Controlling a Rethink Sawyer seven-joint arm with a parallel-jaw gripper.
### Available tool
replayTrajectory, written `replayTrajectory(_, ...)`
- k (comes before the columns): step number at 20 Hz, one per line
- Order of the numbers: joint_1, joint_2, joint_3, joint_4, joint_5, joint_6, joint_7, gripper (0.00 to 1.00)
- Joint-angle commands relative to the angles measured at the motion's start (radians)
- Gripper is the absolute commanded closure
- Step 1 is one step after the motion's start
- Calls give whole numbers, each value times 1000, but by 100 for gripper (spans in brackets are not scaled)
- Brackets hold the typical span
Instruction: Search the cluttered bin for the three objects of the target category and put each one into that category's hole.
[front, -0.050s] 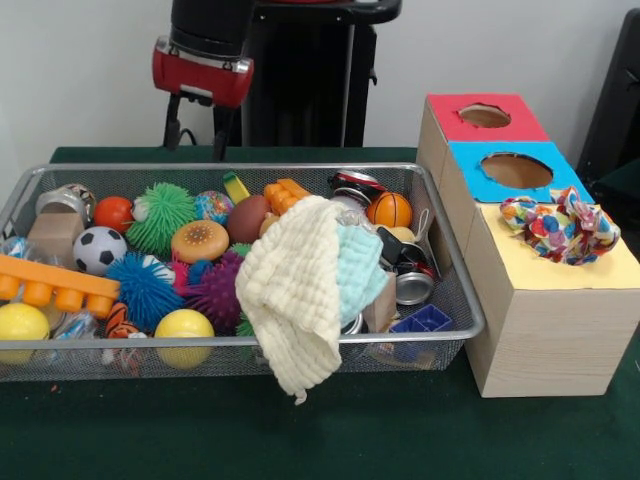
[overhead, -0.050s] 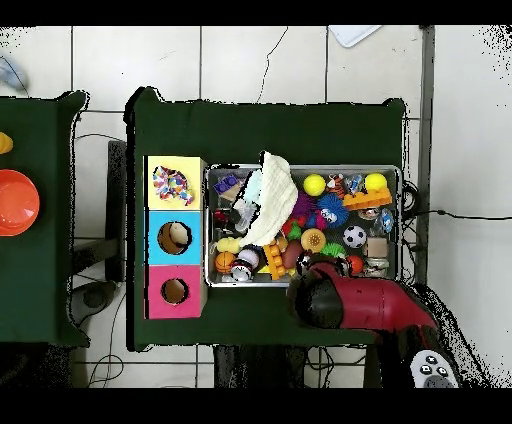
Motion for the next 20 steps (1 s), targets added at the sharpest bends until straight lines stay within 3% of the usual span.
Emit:
replayTrajectory(1,-10,97,26,10,-114,-81,9,0)
replayTrajectory(9,55,167,-70,-84,-186,-134,68,0)
replayTrajectory(16,89,231,-171,-148,-204,-190,101,0)
replayTrajectory(20,27,214,-131,-144,-209,-179,53,0)
